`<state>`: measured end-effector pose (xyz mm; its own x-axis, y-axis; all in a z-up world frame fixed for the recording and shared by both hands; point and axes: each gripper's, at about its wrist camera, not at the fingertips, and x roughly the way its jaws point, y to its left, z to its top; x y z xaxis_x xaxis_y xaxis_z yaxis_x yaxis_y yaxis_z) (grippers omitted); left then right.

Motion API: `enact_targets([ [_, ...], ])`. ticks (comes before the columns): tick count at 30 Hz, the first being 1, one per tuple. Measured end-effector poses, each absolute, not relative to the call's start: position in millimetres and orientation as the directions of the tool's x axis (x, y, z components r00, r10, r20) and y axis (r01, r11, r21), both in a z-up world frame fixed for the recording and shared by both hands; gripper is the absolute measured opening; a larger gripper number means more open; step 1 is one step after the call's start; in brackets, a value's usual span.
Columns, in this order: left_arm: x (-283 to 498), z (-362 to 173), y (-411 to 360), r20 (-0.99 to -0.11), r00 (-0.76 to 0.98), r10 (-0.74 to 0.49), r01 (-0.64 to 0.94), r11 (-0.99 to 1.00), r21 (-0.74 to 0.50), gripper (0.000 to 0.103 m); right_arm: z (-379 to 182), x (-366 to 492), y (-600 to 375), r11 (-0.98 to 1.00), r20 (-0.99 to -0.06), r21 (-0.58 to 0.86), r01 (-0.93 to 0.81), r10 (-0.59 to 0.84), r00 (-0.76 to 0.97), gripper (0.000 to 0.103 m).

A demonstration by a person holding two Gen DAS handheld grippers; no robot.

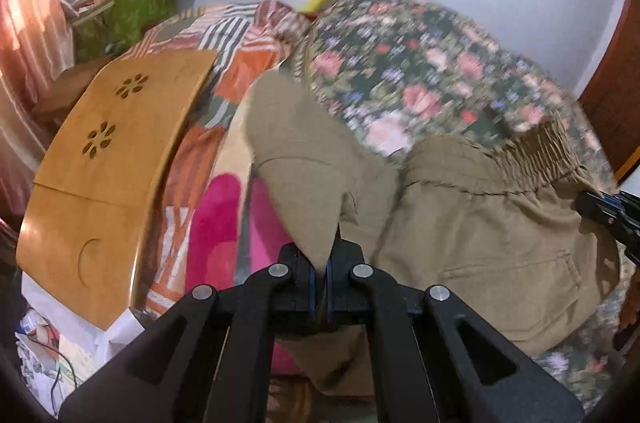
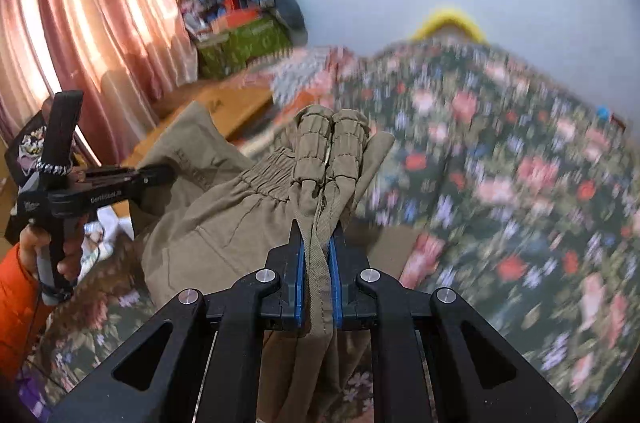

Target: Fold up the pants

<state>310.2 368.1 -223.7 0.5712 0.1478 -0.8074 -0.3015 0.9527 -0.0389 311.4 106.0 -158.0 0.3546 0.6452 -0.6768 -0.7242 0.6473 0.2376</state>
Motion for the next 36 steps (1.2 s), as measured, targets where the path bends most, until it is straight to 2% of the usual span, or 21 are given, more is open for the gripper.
enact_targets([
  [4,304,-243,382,-0.833,0.543,0.108,-0.328,0.94,-0.091,0.004,-187,320,101,0.68,-0.742,0.254,-0.688,0.593,0.312,0.011],
  [8,299,-262,395,-0.866,0.495,0.068,-0.367,0.92,-0.137,0.013,-202,331,94,0.702,-0.772,0.334,-0.63,0.587,0.244,0.017],
  [12,294,-262,395,-0.882,0.464,0.08,-0.389,0.913,-0.122,0.025,-197,321,99,0.719,-0.805,0.265,-0.643,0.532,0.263,0.02],
  [14,285,-254,391,-0.88,0.463,0.103,-0.396,0.913,-0.101,0.034,-190,315,99,0.734,-0.822,0.217,-0.643,0.493,0.286,0.029],
  [16,275,-244,387,-0.874,0.476,0.1,-0.394,0.912,-0.11,0.035,-183,313,96,0.736,-0.818,0.198,-0.647,0.488,0.305,0.034],
  [19,262,-225,378,-0.87,0.482,0.106,-0.387,0.916,-0.103,0.035,-163,302,84,0.737,-0.793,0.18,-0.652,0.501,0.347,0.041],
  [26,215,-147,331,-0.794,0.589,0.151,-0.336,0.939,-0.071,0.035,-101,268,58,0.729,-0.704,0.193,-0.657,0.569,0.424,0.042],
  [31,165,-77,282,-0.69,0.695,0.201,-0.299,0.954,-0.023,0.04,-43,226,34,0.707,-0.605,0.188,-0.682,0.63,0.486,0.042],
  [36,109,-18,236,-0.574,0.795,0.197,-0.265,0.963,-0.037,0.046,10,174,12,0.675,-0.481,0.167,-0.718,0.692,0.539,0.042],
])
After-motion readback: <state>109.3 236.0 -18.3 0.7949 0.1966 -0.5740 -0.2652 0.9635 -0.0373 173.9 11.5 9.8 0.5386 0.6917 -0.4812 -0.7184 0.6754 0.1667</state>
